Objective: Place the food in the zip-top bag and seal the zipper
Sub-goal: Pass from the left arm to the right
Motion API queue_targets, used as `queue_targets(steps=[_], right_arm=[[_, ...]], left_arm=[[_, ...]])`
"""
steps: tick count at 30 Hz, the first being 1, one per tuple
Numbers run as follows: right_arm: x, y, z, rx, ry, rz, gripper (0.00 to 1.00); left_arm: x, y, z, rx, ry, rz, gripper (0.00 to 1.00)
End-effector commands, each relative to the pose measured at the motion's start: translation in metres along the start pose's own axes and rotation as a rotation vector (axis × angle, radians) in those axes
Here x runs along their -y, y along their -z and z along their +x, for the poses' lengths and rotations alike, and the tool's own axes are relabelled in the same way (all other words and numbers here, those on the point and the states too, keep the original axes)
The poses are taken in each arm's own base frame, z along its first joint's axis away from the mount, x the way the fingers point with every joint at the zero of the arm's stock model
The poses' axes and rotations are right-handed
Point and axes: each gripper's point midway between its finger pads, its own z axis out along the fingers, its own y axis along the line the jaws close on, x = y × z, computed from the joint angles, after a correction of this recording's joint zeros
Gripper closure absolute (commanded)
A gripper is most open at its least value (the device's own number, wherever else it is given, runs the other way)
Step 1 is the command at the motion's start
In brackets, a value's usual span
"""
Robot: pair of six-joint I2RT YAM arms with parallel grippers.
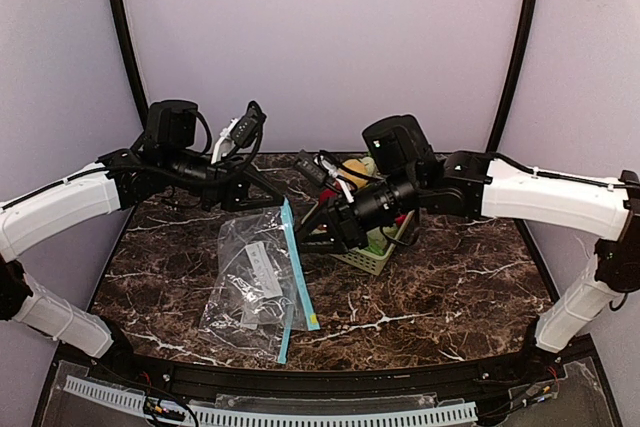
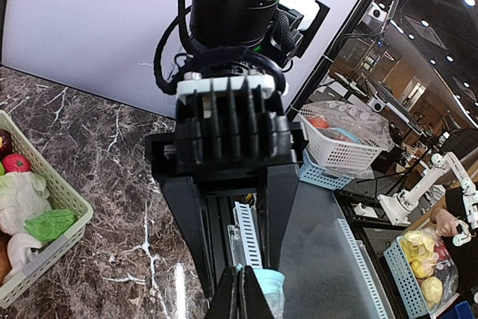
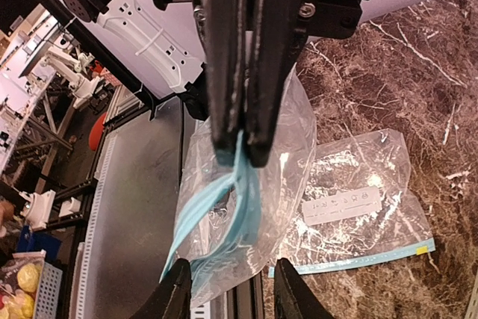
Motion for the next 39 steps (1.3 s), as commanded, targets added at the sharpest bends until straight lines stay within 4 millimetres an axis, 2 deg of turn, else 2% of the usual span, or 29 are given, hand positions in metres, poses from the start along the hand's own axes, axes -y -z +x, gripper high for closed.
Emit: queue_targets(steps=[1, 6, 14, 17, 27, 29, 30, 31, 32, 33, 34, 36, 39], right_arm=[[-0.007, -0.010, -0.004, 0.014, 0.013, -0.042, 0.61], [-0.006, -0.014, -0.004, 0.016, 0.001, -0.042, 0.61], [-0.006, -0.013, -0.005, 0.035, -0.003, -0.029, 0.92], [-0.003, -0.012, -0.006, 0.047, -0.007, -0.014, 1.00], [0.008, -0.002, -0.011, 0.096, -0.025, 0.085, 1.00], [0.016, 0.003, -0.011, 0.107, -0.042, 0.137, 1.00], [0.021, 0.006, -0.010, 0.112, -0.056, 0.165, 1.00], [0.027, 0.009, -0.010, 0.116, -0.076, 0.191, 1.00], [0.032, 0.013, -0.009, 0.123, -0.094, 0.221, 1.00], [0.039, 0.017, -0.009, 0.129, -0.115, 0.254, 1.00], [0.045, 0.021, -0.008, 0.134, -0.134, 0.283, 1.00], [0.054, 0.028, -0.007, 0.144, -0.162, 0.329, 1.00], [0.070, 0.037, -0.008, 0.158, -0.196, 0.433, 1.00]], left_arm=[[0.014, 0.003, -0.011, 0.018, -0.048, 0.026, 0.99], [0.017, 0.004, -0.013, 0.023, -0.059, 0.026, 0.99], [0.019, 0.005, -0.013, 0.026, -0.064, 0.028, 0.99], [0.019, 0.005, -0.014, 0.029, -0.068, 0.026, 0.99], [0.014, 0.005, -0.013, 0.024, -0.074, -0.008, 0.99], [0.007, 0.006, -0.014, 0.024, -0.079, -0.060, 0.85], [-0.004, 0.008, -0.013, 0.023, -0.080, -0.126, 0.68], [-0.008, 0.011, -0.015, 0.028, -0.088, -0.172, 0.59], [-0.024, 0.015, -0.014, 0.028, -0.095, -0.274, 0.42], [-0.029, 0.020, -0.015, 0.032, -0.113, -0.328, 0.35], [-0.044, 0.028, -0.017, 0.039, -0.114, -0.440, 0.24], [-0.058, 0.042, -0.019, 0.052, -0.133, -0.572, 0.15], [-0.071, 0.056, -0.020, 0.085, -0.128, -0.693, 0.09]])
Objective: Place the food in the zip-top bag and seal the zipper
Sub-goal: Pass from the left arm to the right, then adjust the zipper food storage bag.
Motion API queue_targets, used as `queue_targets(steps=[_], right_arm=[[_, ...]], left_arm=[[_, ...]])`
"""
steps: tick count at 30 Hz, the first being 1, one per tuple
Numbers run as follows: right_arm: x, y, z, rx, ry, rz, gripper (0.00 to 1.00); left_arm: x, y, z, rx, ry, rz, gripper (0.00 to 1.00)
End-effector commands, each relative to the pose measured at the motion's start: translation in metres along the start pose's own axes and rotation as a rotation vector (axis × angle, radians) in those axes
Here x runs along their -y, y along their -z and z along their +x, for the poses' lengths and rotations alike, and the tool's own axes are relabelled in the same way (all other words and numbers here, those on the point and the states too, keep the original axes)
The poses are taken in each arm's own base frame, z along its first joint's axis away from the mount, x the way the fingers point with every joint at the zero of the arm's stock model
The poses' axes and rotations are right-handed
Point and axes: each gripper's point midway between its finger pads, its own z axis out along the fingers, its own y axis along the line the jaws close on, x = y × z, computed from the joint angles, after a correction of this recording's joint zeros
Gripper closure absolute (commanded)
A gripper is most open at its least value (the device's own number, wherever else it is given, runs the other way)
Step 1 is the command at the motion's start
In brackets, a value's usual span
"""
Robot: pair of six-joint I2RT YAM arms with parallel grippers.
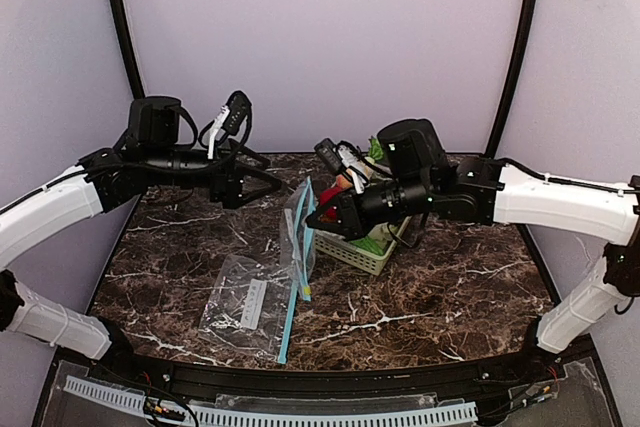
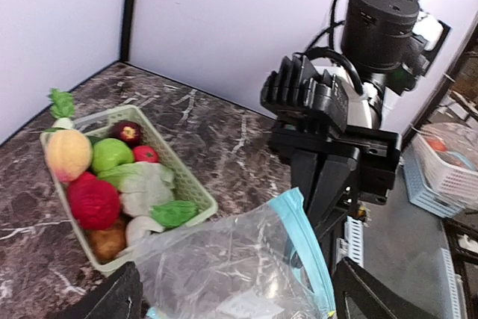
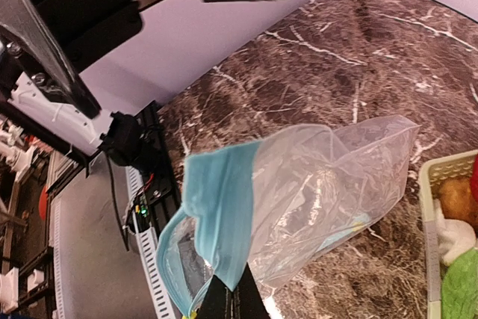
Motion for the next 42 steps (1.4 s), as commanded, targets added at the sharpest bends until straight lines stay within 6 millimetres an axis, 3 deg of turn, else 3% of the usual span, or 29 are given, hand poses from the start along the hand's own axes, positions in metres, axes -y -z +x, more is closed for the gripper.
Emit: queue_targets(steps=[1, 10, 19, 24, 33, 37, 42], right_arm=[[0.035, 0.012, -0.009, 0.047, -0.076, 0.207, 1.00], [0.081, 0.003, -0.017, 0.090, -0.226, 0.439, 1.00], [0.091, 0.005, -0.017, 0.083, -0.263, 0.509, 1.00], [0.091, 0.004, -0.017, 0.082, -0.259, 0.508, 1.00], [0.084, -0.003, -0.019, 0.067, -0.231, 0.462, 1.00], [0.080, -0.008, -0.020, 0.056, -0.219, 0.435, 1.00], [0.079, -0.008, -0.020, 0.053, -0.215, 0.426, 1.00]], left_arm=[[-0.033, 0.018, -0.009, 0.054, -0.031, -0.258, 0.09], [-0.043, -0.033, 0.031, -0.074, 0.153, -0.186, 0.08], [-0.042, -0.062, 0.065, -0.192, 0.210, -0.173, 0.10], [-0.050, -0.065, 0.074, -0.223, 0.223, -0.209, 0.30], [-0.058, -0.063, 0.077, -0.226, 0.218, -0.254, 0.62], [-0.058, -0.062, 0.077, -0.227, 0.212, -0.260, 0.71], [-0.062, -0.059, 0.076, -0.227, 0.200, -0.291, 0.92]])
